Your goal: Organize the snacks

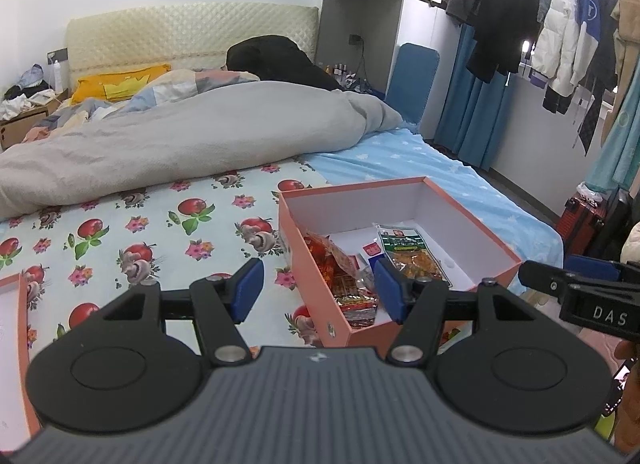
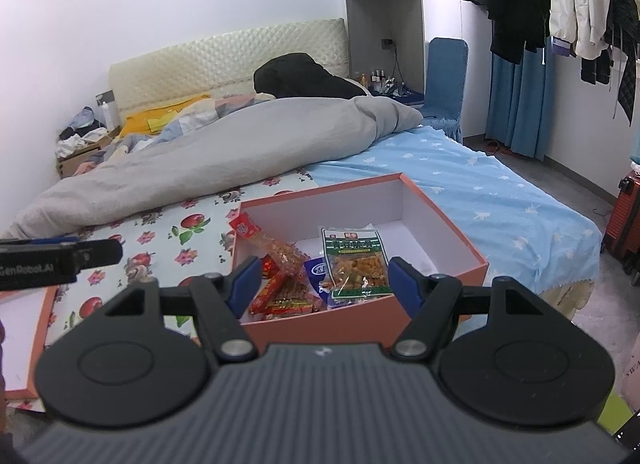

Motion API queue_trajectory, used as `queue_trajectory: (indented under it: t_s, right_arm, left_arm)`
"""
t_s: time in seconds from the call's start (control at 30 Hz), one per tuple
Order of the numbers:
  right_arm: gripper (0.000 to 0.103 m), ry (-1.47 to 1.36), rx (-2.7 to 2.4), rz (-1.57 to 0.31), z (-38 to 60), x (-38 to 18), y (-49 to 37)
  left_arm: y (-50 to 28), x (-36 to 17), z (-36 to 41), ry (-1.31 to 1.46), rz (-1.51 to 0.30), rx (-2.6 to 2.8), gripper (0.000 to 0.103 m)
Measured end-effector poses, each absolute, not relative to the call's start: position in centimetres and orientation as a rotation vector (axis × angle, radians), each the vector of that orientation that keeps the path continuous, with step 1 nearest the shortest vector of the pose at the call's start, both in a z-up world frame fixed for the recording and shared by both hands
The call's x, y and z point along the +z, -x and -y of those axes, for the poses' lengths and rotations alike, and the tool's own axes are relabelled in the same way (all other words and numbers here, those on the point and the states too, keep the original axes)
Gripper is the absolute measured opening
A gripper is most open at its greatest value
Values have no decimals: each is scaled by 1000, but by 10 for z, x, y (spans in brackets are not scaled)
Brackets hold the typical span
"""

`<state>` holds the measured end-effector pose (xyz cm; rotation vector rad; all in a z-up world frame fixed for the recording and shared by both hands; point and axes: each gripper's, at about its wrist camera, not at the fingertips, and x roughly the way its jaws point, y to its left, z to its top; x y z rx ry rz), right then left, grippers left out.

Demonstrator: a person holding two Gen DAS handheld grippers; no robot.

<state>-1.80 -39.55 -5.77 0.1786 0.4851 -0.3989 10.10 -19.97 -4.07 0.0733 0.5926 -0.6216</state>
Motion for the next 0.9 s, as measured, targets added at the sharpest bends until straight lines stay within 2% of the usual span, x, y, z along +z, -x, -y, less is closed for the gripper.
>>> queue_trajectory:
  t_s: [0.13, 0.23, 0.27, 0.3, 0.33, 0.47, 0.57, 0.6, 0.63, 0.9]
  right_arm:
    - [72, -173, -398, -489, 396, -58, 17]
    - [73, -165, -411, -483, 397, -58, 16]
    - [76, -162, -414, -487, 398, -59, 16]
    - [84, -162, -415, -487, 398, -59, 16]
    - [86, -164, -416, -480, 399, -59, 17]
    - [86, -161, -409, -485, 404, -60, 16]
    - [90, -164, -419, -488, 407, -60, 16]
    - [93, -160, -432, -491, 408, -61, 16]
    - [103, -160, -441, -492, 409, -61, 16]
    - [103, -174, -440, -469, 411, -60, 19]
  left_arm:
    - [-104, -40, 200, -77, -593, -608, 84]
    - [-104, -39, 201, -105, -588, -605, 85]
    - [-104, -39, 202, -107, -587, -603, 88]
    - [-105, -40, 202, -107, -588, -603, 92]
    - [-104, -39, 202, -106, -584, -604, 99]
    - [-103, -39, 202, -118, -565, -595, 101]
    - [-103, -39, 202, -118, -575, -594, 101]
    - [-104, -39, 203, -116, -577, -592, 101]
    - [-104, -39, 203, -117, -574, -589, 101]
    - [-101, -42, 206, -136, -558, -550, 101]
